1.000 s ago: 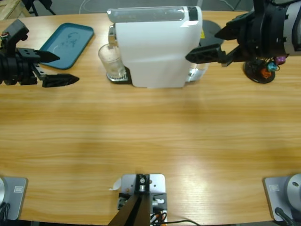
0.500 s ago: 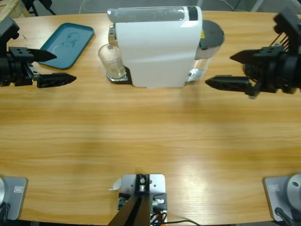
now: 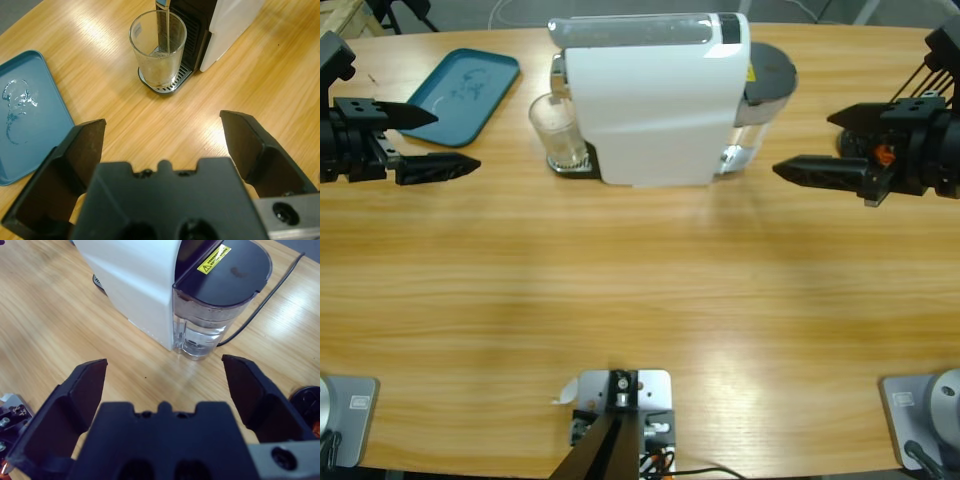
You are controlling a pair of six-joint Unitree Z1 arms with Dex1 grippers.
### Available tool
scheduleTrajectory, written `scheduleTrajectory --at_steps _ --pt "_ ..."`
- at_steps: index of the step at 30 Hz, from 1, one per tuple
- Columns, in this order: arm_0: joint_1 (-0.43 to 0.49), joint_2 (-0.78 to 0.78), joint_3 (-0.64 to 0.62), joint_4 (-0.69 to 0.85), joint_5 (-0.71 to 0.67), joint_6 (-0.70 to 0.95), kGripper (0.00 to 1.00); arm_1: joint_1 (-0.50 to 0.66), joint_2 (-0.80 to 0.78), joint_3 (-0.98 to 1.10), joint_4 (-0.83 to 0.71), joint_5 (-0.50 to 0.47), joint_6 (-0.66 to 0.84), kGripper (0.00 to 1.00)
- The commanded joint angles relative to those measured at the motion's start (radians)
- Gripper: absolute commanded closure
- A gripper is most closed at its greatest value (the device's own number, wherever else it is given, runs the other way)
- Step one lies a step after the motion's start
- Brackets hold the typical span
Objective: Pour coffee
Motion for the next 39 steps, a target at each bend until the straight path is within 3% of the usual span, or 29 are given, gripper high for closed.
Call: scheduleTrajectory --at_steps 1,14,39 --pt "-0.008 -0.018 0.029 0.009 -0.003 -0.009 0.000 -0.010 -0.013 0.042 0.001 -0.015 -0.005 0.000" --pt "-0.017 -0.014 0.030 0.006 -0.004 -0.009 0.000 -0.010 0.006 0.043 0.001 -0.077 0.004 0.000" --pt "-0.023 -0.042 0.003 0.006 0.003 -0.009 0.000 -0.010 0.017 0.049 -0.005 -0.084 0.007 0.000"
